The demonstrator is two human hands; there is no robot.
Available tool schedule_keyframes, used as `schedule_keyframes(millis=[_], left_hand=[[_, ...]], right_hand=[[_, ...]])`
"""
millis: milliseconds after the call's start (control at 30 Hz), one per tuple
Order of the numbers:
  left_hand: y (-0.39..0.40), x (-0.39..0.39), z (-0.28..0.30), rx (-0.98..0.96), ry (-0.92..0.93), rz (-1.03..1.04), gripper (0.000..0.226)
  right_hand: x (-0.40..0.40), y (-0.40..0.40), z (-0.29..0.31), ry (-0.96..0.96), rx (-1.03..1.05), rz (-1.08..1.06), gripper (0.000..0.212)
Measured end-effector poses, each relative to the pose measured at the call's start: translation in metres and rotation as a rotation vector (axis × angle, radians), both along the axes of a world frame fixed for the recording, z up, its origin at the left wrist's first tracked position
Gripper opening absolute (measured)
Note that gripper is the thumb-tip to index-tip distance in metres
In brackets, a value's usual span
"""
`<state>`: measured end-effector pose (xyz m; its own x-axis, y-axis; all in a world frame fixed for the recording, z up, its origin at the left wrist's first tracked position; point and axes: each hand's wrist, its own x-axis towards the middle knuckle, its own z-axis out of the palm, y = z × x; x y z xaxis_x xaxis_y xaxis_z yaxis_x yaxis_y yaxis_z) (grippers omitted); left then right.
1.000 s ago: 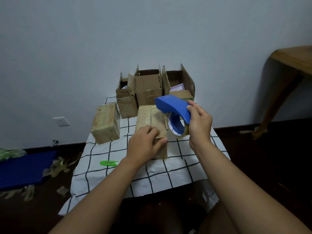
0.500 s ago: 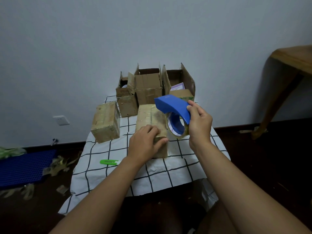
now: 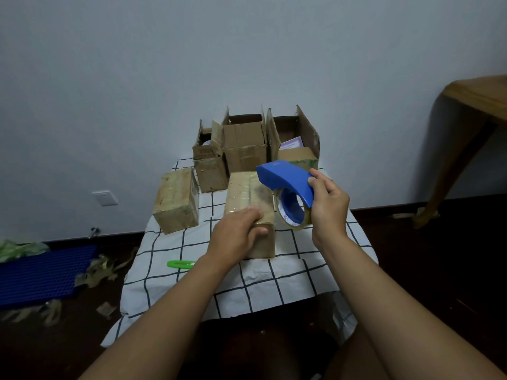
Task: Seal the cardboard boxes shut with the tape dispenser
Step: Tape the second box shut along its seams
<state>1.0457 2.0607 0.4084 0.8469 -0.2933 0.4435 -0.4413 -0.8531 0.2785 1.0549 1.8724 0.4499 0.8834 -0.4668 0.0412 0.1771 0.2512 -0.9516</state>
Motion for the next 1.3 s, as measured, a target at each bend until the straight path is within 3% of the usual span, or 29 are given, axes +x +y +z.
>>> schedule_keyframes(millis=[200, 367, 567, 1000, 1300], left_hand=[[0.005, -0.008, -0.006, 0.261, 0.007, 0.005, 0.076], [-0.004, -0.015, -0.003, 0.296, -0.001, 0.057, 0.064], [0.002, -0.037, 0.008, 0.291, -0.202, 0.063, 0.061], [0.082, -0.098, 0.052, 0.236, -0.341, 0.254, 0.066], [0.135, -0.093, 0.083, 0.183, -0.380, 0.313, 0.066]], right_hand=[[-0.004, -0.013, 0.003, -0.024, 0.006, -0.009, 0.019], [-0.009, -0.013, 0.006, -0.026, -0.001, -0.012, 0.019], [-0.016, -0.011, 0.018, -0.058, 0.017, -0.014, 0.019], [-0.051, 0.044, 0.047, -0.122, 0.022, 0.083, 0.022], [-0.042, 0.105, 0.066, -0.164, -0.008, 0.167, 0.019]])
